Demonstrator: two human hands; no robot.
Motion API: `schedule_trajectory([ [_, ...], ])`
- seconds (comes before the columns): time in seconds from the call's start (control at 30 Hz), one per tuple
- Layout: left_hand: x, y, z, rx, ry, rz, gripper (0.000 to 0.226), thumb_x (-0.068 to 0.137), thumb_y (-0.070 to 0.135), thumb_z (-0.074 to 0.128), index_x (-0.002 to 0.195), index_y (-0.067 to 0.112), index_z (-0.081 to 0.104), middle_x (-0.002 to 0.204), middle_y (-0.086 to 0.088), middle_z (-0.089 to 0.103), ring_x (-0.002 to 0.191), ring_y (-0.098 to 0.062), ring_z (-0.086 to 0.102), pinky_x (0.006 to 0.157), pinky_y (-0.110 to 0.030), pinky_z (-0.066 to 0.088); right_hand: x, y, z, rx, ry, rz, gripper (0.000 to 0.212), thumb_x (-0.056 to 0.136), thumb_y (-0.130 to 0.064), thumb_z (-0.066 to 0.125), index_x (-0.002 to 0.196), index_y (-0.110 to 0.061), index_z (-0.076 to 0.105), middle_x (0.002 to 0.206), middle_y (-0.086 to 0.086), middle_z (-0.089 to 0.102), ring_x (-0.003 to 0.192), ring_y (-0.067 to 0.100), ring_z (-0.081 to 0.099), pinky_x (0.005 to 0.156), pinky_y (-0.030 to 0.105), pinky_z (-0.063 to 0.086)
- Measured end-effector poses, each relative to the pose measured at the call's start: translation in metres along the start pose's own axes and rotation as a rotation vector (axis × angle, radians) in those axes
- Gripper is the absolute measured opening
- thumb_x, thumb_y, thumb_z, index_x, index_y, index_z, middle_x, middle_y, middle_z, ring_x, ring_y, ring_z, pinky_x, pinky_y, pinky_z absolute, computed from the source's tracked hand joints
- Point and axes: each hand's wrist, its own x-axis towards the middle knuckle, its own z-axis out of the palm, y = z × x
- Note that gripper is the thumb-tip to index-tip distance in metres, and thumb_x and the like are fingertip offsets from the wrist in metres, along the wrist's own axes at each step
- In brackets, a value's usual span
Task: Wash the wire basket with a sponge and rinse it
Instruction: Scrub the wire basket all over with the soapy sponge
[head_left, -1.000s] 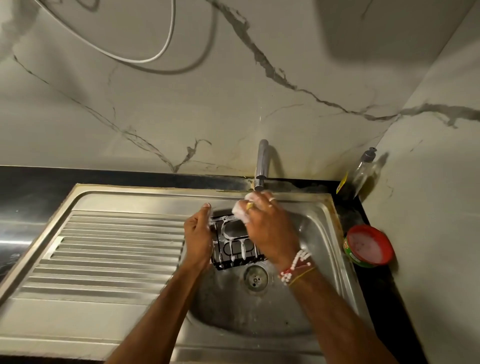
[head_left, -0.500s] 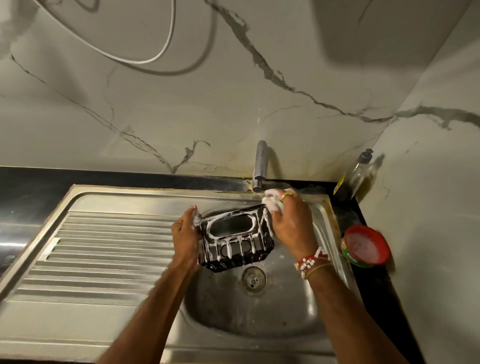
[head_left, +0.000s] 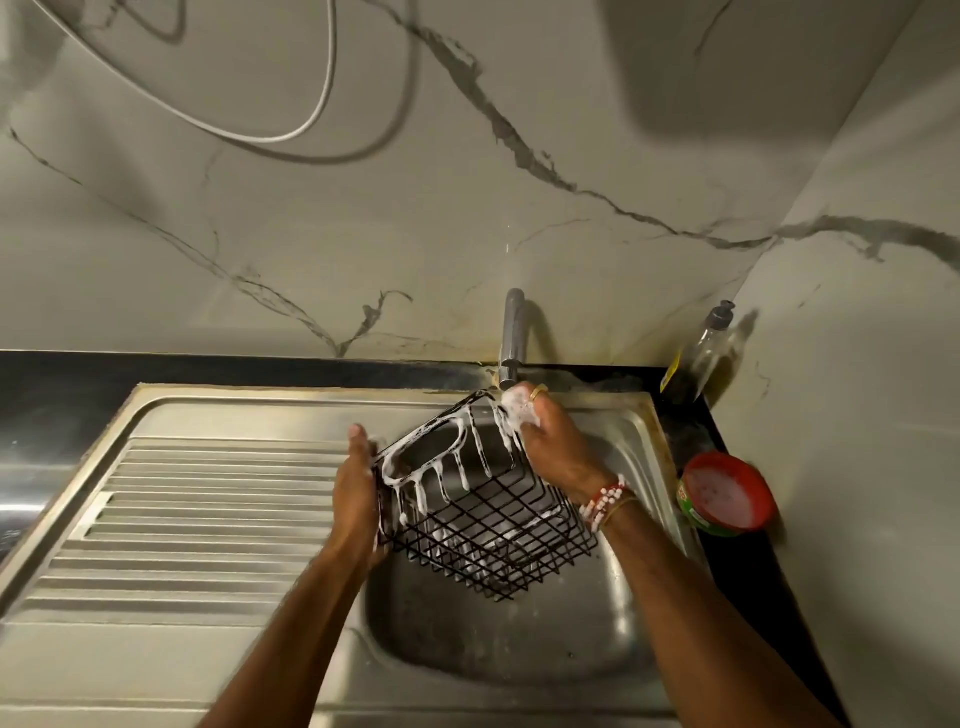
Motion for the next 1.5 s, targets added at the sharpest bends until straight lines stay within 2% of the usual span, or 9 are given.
schedule_trajectory([
  [0.23,0.0,0.017,-0.006,0.701,-0.468,0.439,0.058,0.082,0.062,0.061,0.127,0.026,0.058,0.106,-0.001,0.064,0.099,-0.014,0.064,0.083,-0.028,0.052,0.01,-0.007,-0.017,-0.102,-0.028,-0.04,0.03,0.095,0.001,0.038,0.12,-0.005,0.053,0.092,-0.009,0.055,0.08,0.002,0.051,0.061,0.002,0.037],
  [0.4,-0.002,0.027,0.005,0.751,-0.589,0.357,0.084,0.073,0.044,0.074,0.149,0.03,0.041,0.121,0.014,0.059,0.112,-0.007,0.06,0.096,-0.03,0.052,0.015,0.003,-0.014,-0.123,-0.067,-0.054,0.032,0.093,0.001,0.039,0.119,-0.008,0.055,0.115,0.006,0.06,0.106,0.016,0.056,0.094,0.025,0.044],
  [0.63,0.011,0.017,0.011,0.792,-0.377,0.392,0.025,0.08,0.031,0.078,0.1,0.028,0.064,0.093,0.005,0.072,0.087,-0.012,0.07,0.084,-0.041,0.059,0.024,0.001,0.0,-0.189,-0.122,-0.088,0.018,0.094,-0.015,0.043,0.102,-0.021,0.058,0.105,-0.001,0.064,0.096,0.013,0.06,0.089,0.032,0.049],
  [0.77,0.004,0.002,-0.003,0.601,-0.295,0.335,0.005,0.097,0.021,0.062,0.097,0.021,0.067,0.085,-0.006,0.069,0.077,-0.016,0.064,0.068,-0.03,0.055,0.018,-0.013,0.005,-0.259,0.228,-0.317,0.019,0.095,-0.011,0.048,0.106,-0.015,0.063,0.107,0.004,0.067,0.095,0.016,0.063,0.084,0.033,0.053],
  [0.93,-0.004,-0.018,-0.001,0.441,-0.164,0.182,0.021,0.101,0.017,0.05,0.112,0.018,0.069,0.103,-0.027,0.067,0.09,-0.031,0.062,0.086,-0.052,0.055,-0.02,-0.025,0.024,-0.675,0.373,-0.58,0.016,0.091,-0.024,0.058,0.1,-0.015,0.067,0.101,0.008,0.059,0.084,0.021,0.056,0.063,0.033,0.053],
  [1.03,-0.009,-0.025,0.005,0.396,-0.102,0.097,0.023,0.094,0.029,0.049,0.102,0.02,0.068,0.108,-0.027,0.067,0.104,-0.046,0.061,0.093,-0.06,0.051,-0.032,-0.018,0.034,-0.685,0.409,-0.553,0.024,0.093,-0.028,0.056,0.108,-0.013,0.068,0.103,0.01,0.061,0.092,0.023,0.056,0.073,0.036,0.054],
  [1.23,-0.006,-0.02,0.012,0.334,-0.043,-0.035,0.02,0.102,0.019,0.041,0.101,0.018,0.061,0.109,-0.015,0.065,0.097,-0.025,0.059,0.085,-0.042,0.048,-0.054,-0.005,0.052,-0.707,0.371,-0.395,0.049,0.094,-0.035,0.043,0.138,-0.015,0.047,0.13,0.018,0.052,0.122,0.03,0.044,0.096,0.045,0.047],
  [1.33,-0.004,-0.019,0.01,0.336,-0.055,-0.021,0.019,0.102,0.018,0.041,0.099,0.019,0.06,0.102,-0.01,0.063,0.09,-0.019,0.055,0.077,-0.034,0.046,-0.061,-0.011,0.051,-0.83,0.408,-0.424,0.053,0.088,-0.028,0.047,0.14,-0.017,0.045,0.125,0.017,0.052,0.116,0.028,0.043,0.089,0.044,0.049],
  [1.5,-0.006,-0.024,0.012,0.318,-0.073,-0.027,0.028,0.1,0.024,0.042,0.112,0.013,0.064,0.109,-0.017,0.067,0.096,-0.024,0.06,0.079,-0.039,0.047,-0.049,-0.016,0.066,-0.628,0.426,-0.521,0.048,0.08,-0.013,0.072,0.126,-0.011,0.059,0.112,0.014,0.063,0.1,0.026,0.06,0.078,0.033,0.057],
])
